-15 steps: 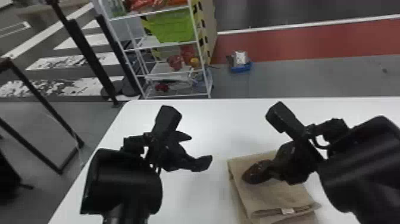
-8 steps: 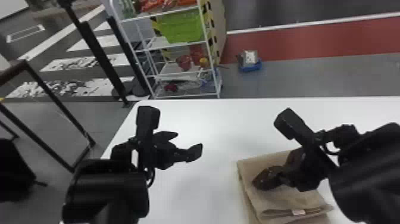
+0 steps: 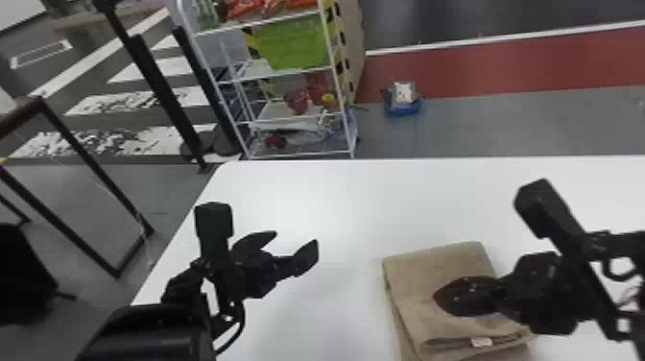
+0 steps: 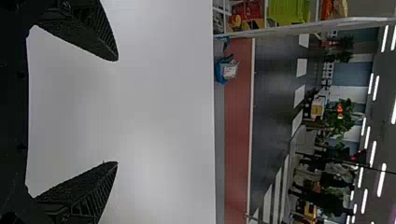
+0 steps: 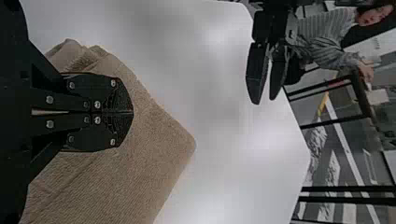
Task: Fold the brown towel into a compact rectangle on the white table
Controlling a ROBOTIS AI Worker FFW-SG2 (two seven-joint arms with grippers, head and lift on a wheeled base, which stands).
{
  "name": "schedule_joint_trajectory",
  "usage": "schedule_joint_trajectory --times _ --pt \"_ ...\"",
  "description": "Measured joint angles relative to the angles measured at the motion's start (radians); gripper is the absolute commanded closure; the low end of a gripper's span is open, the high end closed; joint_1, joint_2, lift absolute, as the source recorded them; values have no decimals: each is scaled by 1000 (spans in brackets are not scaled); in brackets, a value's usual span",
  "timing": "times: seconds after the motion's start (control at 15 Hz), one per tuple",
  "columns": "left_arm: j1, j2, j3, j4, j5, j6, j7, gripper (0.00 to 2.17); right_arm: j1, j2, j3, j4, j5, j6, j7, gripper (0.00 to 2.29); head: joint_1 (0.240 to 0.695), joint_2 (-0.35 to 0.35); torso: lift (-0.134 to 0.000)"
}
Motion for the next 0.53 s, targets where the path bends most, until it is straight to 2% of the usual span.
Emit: schedule_joint_trajectory --times 0.07,0.2,0.27,0.33,0.47,0.53 --pt "12 0 3 6 46 -31 12 97 28 -1 -79 -34 -60 -6 -52 1133 695 350 -124" --pt "29 0 -1 10 100 -78 50 97 65 4 -200 -75 -149 -37 -139 299 695 282 -124" --pt "45 0 -9 11 134 -123 85 97 96 9 -248 -105 -173 -90 -201 151 695 261 -124" --pt "62 0 -20 13 161 -168 120 97 124 16 -286 -127 -189 -146 -257 120 695 236 -124" --pt "110 0 -57 28 196 -312 185 97 192 43 -373 -147 -228 -282 -413 124 695 184 -124" --pt "129 0 -73 42 207 -379 209 100 221 56 -407 -147 -250 -343 -466 124 695 155 -124"
